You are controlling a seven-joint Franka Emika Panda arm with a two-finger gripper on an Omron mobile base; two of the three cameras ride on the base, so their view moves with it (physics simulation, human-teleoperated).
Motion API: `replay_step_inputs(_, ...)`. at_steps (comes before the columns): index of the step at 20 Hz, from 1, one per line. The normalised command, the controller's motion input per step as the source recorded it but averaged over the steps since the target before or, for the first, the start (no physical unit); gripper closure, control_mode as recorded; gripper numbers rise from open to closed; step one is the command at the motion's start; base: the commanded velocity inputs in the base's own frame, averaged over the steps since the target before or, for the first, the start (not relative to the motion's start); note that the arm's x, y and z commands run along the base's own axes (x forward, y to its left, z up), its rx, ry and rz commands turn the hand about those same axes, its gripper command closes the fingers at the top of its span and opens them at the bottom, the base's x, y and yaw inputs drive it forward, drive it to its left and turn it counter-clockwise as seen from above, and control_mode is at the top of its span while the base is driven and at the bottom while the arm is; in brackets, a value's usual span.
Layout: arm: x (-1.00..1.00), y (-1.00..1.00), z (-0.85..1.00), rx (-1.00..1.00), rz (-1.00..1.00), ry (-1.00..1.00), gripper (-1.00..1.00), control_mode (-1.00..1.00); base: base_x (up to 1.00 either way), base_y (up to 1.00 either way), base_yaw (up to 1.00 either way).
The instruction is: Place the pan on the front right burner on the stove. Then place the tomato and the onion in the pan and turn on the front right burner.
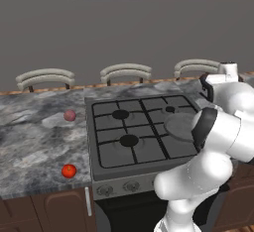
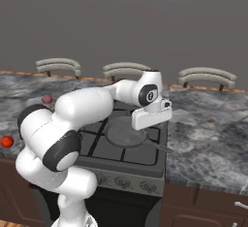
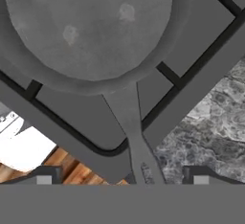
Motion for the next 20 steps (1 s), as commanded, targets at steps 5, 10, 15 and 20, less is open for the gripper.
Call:
replay_step_inputs(5, -0.05, 0.32, 0.18, 0.0, -0.05, -0.15, -1.0, -1.0, 0.0, 0.0, 0.0)
replay_step_inputs(10, 0.0, 0.5, 0.17, 0.0, -0.07, -0.08, -1.0, -1.0, 0.0, 0.0, 0.0)
replay_step_inputs(15, 0.0, 0.54, 0.1, 0.0, -0.08, -0.02, -1.0, -1.0, 0.0, 0.0, 0.0)
replay_step_inputs(20, 0.0, 0.6, 0.1, 0.0, -0.11, -0.02, -1.0, -1.0, 0.0, 0.0, 0.0)
